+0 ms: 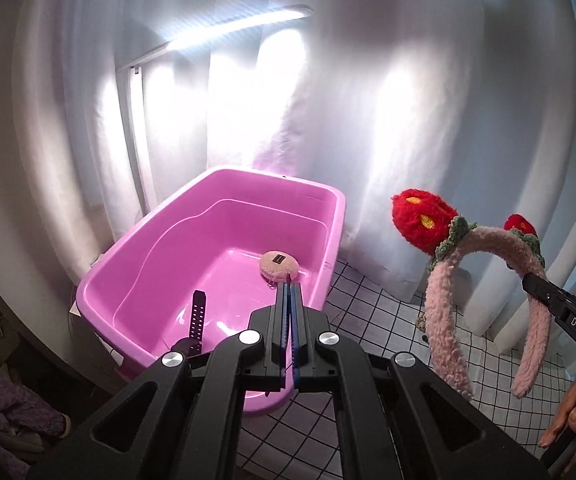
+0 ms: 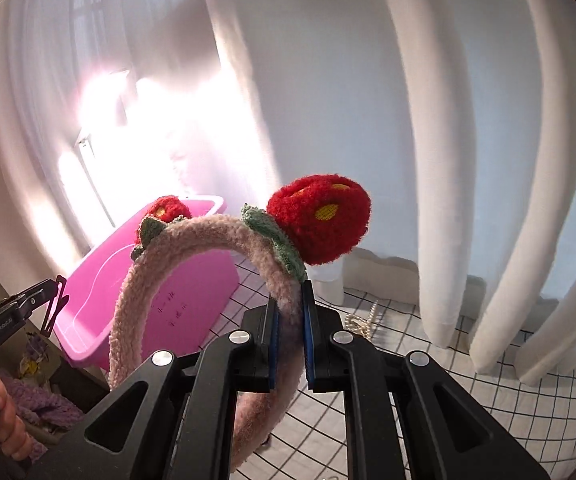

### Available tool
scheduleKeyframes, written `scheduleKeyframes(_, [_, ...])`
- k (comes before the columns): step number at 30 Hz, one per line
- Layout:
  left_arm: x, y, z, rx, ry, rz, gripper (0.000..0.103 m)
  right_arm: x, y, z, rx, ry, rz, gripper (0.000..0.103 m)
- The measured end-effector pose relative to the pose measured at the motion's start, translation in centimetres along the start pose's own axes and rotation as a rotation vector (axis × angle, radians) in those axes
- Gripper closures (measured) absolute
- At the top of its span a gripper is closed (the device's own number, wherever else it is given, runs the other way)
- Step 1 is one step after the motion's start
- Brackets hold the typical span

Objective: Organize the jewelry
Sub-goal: 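Carry the clip and headband into the pink tub and open both tools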

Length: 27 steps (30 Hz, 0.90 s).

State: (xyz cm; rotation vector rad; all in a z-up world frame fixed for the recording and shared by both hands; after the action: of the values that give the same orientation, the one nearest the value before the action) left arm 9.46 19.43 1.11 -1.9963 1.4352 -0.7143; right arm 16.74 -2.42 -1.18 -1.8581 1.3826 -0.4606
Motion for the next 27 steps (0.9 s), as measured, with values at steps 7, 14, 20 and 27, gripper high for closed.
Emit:
scheduleKeyframes(7, [-7.1,-2.9,3.5,-0.028,-0.035,-0.032,0.101,-8.5,-4.8,6.1,-0.008,-0.046,-0.086,0.093])
scheduleKeyframes(14, [-10.0,-4.3,7.5,-0.083,-0.014,-0.021,0.101,-15.0,-7.5,12.3,-0.075,-0.032,-0.190,0.093])
scheduleKeyframes(20, [-11.1,-4.0,11.3,-0.171,0.003,-0.005,0.101,-18.2,-7.2,17.5,-0.158,-0.014,-0.260,0.093])
scheduleKeyframes(27, [-11.4,-2.6,14.3,-0.269,-0.002,-0.004,0.101,-19.3,-7.2,21.0,-0.237,0.002,-0.290,0.093])
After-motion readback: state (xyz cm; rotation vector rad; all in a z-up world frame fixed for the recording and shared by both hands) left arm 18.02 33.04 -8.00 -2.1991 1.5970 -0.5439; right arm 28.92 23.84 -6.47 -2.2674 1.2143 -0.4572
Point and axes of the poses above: each gripper's, at about its wrist camera, not at the fingertips, and z roughly the way its jaws point, x to its right, y to its underside, the point moved 10 cm from there along z, roughly the way its jaws point, and after that the axes turned 7 degrees about -x, right-handed, at the moved point
